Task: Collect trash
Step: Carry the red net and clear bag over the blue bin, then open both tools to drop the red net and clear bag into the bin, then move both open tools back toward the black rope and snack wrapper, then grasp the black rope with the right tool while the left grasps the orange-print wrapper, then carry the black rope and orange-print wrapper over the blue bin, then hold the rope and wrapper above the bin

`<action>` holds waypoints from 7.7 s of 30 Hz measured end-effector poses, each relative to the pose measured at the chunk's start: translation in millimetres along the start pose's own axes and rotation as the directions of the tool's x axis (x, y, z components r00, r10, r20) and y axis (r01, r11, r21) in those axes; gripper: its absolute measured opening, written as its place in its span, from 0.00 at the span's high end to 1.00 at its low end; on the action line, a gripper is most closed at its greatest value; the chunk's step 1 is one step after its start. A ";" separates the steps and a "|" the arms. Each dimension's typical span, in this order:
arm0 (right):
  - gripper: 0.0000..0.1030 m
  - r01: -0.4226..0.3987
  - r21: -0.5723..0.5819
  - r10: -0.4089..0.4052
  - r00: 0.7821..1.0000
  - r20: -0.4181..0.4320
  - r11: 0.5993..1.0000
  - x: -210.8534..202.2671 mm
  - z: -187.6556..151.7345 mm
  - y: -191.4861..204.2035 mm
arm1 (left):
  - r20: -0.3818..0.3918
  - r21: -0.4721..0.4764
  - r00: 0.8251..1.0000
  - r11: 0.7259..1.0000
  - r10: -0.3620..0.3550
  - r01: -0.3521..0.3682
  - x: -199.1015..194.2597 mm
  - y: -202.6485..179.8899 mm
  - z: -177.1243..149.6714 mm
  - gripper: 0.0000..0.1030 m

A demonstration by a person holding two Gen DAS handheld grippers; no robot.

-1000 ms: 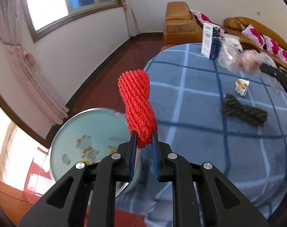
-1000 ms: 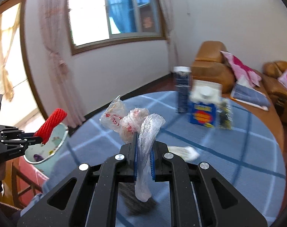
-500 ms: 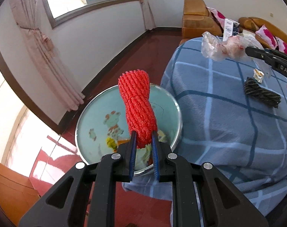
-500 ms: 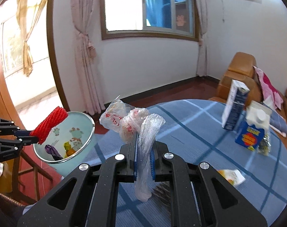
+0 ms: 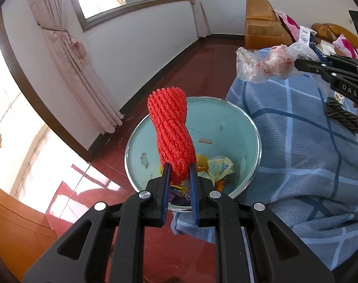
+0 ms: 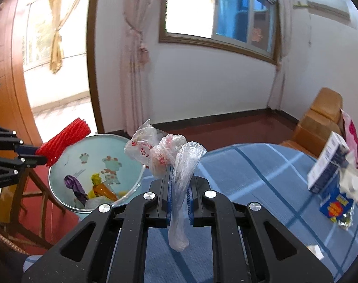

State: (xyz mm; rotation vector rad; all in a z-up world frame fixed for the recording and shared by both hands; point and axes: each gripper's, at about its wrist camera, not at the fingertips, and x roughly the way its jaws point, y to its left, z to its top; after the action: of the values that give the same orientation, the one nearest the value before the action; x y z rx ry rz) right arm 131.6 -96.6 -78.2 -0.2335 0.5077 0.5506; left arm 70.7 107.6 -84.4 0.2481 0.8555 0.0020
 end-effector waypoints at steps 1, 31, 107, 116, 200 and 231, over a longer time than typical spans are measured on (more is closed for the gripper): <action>0.89 -0.004 -0.007 0.004 1.000 -0.001 1.000 2.3 0.7 2.6 | -0.001 -0.001 1.000 1.000 0.003 -0.003 0.2 1.5 -1.0 0.85; 0.63 -0.051 -0.207 0.047 0.999 -0.022 0.977 23.4 -0.6 58.1 | 0.001 -0.020 1.000 0.999 0.025 -0.025 2.8 12.2 -7.0 0.70; 0.84 0.592 0.613 -0.554 0.783 -0.284 0.523 -251.8 -228.7 -249.6 | 0.024 0.272 0.950 0.916 -0.312 0.294 56.2 -354.8 123.4 0.31; 0.84 0.562 0.606 -0.526 0.809 -0.263 0.563 -236.2 -221.3 -249.1 | -0.038 0.316 0.932 0.881 -0.360 0.353 70.1 -371.1 126.1 0.63; 0.83 0.119 0.017 -0.117 0.988 -0.104 0.993 28.9 3.3 34.6 | 0.023 -0.090 0.998 0.994 0.064 -0.061 8.5 24.8 20.1 0.92; 0.83 0.089 -0.030 -0.092 0.990 -0.108 0.996 40.0 10.5 56.7 | 0.020 -0.127 0.998 0.990 0.068 -0.065 14.4 34.8 13.0 0.92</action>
State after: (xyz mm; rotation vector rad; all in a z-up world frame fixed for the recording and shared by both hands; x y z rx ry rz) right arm 133.8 -28.4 -94.4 -0.3100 0.5935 0.4575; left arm 93.2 140.1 -79.3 0.1570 0.8198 0.1146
